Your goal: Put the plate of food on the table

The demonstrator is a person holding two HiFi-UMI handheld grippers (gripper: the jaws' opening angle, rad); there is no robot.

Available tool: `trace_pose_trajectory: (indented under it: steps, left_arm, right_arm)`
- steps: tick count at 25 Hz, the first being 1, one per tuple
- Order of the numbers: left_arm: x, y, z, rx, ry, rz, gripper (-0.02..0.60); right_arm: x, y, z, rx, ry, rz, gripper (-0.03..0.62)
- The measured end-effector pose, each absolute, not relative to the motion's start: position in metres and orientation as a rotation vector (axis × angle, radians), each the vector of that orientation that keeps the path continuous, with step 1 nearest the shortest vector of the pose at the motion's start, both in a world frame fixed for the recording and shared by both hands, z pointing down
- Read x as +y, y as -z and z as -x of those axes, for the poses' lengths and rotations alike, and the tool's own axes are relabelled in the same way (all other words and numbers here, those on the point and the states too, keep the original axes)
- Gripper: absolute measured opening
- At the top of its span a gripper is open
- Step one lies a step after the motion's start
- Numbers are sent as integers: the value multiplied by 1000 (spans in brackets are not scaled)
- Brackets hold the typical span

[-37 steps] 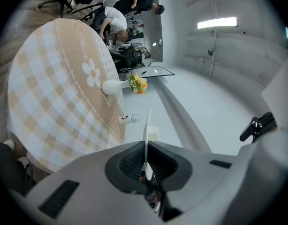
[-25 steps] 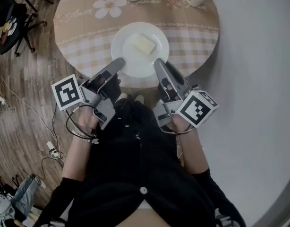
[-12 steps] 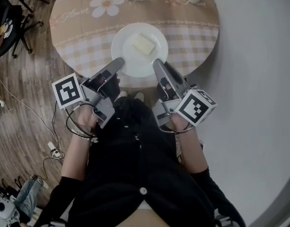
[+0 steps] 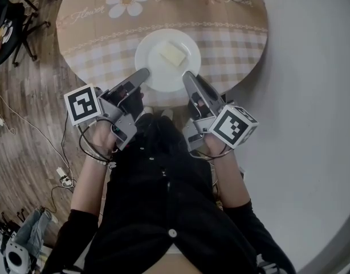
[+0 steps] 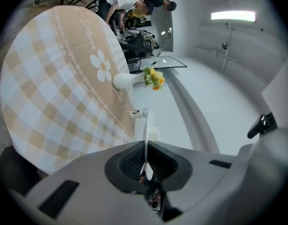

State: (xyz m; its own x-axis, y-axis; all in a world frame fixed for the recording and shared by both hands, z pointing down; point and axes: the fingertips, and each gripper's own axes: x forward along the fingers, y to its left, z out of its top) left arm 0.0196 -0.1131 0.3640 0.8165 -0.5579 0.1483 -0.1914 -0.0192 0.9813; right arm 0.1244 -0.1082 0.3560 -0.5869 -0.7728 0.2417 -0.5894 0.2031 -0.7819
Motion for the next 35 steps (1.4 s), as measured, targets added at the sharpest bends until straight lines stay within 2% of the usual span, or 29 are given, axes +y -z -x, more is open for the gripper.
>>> trace_pose_trajectory:
  steps: [35]
  left_arm:
    - [-184, -501, -32, -654, 177, -1420, 11]
  right_arm:
    - [-177, -502, -132, 2162, 1710, 1377, 57]
